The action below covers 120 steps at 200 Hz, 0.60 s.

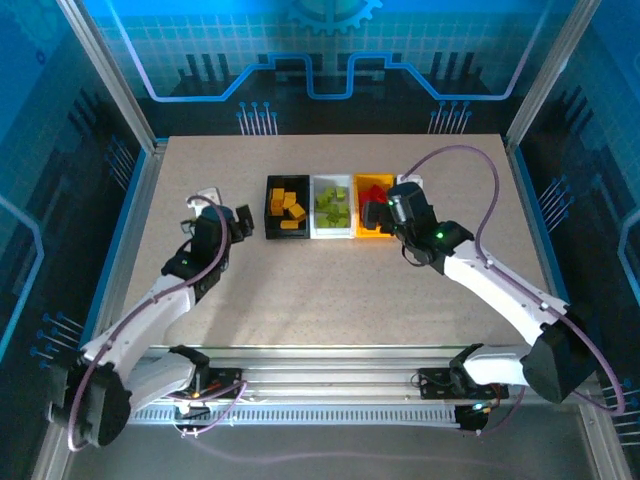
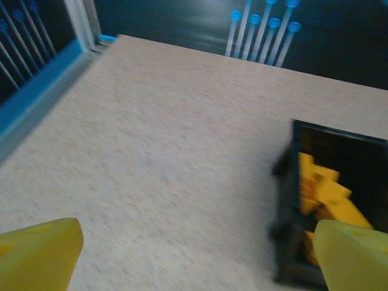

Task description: Sort the legos into containers by color

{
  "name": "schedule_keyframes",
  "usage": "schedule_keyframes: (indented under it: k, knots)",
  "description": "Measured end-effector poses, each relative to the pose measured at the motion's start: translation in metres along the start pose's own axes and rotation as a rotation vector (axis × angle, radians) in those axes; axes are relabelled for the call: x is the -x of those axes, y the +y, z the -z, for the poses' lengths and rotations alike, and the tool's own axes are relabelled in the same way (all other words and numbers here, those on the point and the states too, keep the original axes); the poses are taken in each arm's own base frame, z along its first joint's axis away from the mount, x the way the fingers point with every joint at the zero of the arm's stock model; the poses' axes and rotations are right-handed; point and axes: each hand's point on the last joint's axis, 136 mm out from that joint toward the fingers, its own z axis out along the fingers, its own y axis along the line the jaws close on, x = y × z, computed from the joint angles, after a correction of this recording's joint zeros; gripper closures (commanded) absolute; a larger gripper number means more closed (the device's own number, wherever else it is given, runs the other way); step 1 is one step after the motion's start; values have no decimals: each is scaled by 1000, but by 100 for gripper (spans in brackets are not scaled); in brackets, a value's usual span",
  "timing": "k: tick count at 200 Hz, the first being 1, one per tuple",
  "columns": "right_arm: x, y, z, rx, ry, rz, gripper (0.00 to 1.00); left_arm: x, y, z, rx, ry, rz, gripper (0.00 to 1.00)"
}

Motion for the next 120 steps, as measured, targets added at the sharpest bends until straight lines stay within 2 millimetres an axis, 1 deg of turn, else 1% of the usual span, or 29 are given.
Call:
schedule_keyframes:
  k: [5, 8, 12, 20, 21, 26, 27, 34, 39, 46, 51, 61, 71, 84, 101, 114, 120]
  knots:
    - [1, -2, 1, 1, -8, -6, 1, -2, 10, -14, 40, 6, -12, 1]
    - [2, -3, 1, 0, -10, -8, 0, -2, 11, -16, 44, 5, -15, 1]
    - [3, -6, 2, -2, -17, -14, 0, -4, 17, -27, 66, 10, -15, 1]
    - [5, -12, 4, -5, -36, -28, 0, -10, 26, -40, 97, 23, -21, 1]
    - [5, -13, 4, -5, -39, -28, 0, -11, 30, -44, 105, 23, -20, 1]
    - [6, -15, 5, -4, -49, -32, 0, -17, 35, -52, 116, 29, -20, 1]
    - [5, -17, 6, -6, -52, -34, 0, -21, 38, -56, 124, 34, -22, 1]
    - [6, -21, 8, -7, -66, -37, 0, -29, 44, -63, 137, 38, -37, 1]
    - [7, -24, 10, -2, -84, -39, 0, -39, 50, -69, 149, 44, -58, 1]
    - [7, -27, 12, 2, -99, -40, 0, -49, 52, -73, 152, 56, -80, 1]
    - [7, -28, 14, 12, -119, -35, 0, -60, 54, -77, 148, 79, -94, 1]
    - [8, -30, 16, 34, -153, -20, 0, -71, 52, -83, 130, 102, -119, 1]
    - [5, -33, 18, 41, -169, 1, 0, -71, 46, -88, 103, 88, -125, 1]
    - [7, -35, 18, 41, -200, 32, 0, -69, 40, -92, 66, 39, -118, 1]
    - [11, -42, 17, 14, -232, 64, 0, -81, 38, -91, 33, 18, -129, 1]
    - [16, -55, 15, -28, -262, 87, 0, -89, 36, -89, 4, 10, -134, 1]
    - [18, -66, 13, -60, -274, 94, 0, -91, 35, -88, -13, 1, -137, 1]
